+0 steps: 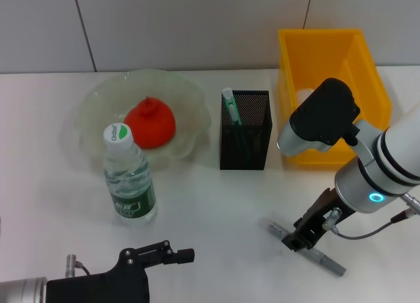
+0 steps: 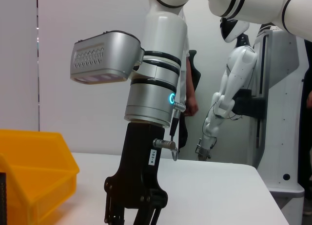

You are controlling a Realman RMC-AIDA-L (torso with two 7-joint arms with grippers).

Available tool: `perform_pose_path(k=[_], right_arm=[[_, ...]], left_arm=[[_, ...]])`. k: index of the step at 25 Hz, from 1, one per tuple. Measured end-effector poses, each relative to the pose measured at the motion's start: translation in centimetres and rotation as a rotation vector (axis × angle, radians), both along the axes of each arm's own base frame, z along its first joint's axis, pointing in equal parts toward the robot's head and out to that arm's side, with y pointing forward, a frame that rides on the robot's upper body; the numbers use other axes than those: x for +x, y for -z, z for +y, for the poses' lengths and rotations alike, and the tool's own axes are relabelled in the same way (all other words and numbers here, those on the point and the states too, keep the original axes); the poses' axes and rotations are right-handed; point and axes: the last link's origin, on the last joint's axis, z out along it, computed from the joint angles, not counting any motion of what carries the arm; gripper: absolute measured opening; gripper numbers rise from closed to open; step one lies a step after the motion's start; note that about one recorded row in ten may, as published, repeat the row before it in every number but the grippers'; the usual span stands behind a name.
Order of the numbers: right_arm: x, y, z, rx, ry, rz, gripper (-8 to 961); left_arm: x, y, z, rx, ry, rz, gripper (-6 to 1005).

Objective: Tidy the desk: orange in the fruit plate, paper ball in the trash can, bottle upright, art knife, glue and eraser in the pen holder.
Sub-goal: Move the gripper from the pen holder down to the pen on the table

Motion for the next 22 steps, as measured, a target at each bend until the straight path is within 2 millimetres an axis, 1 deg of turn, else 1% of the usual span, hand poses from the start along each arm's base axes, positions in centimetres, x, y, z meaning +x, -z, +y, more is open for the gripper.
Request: perform_pose_path(k=[9,22], right_arm=[[0.03,0.15,-0.10,-0.008,-0.002,-0.005,291],[-0.08,0.22,-0.14,-0.018,0.000,-0.008,292]], left_arm=[[0.02,0.03,-0.01,0.000,0.000,-0.001,806],[0.13,0.07,0.10,-0.003,0.006,0.001,806]])
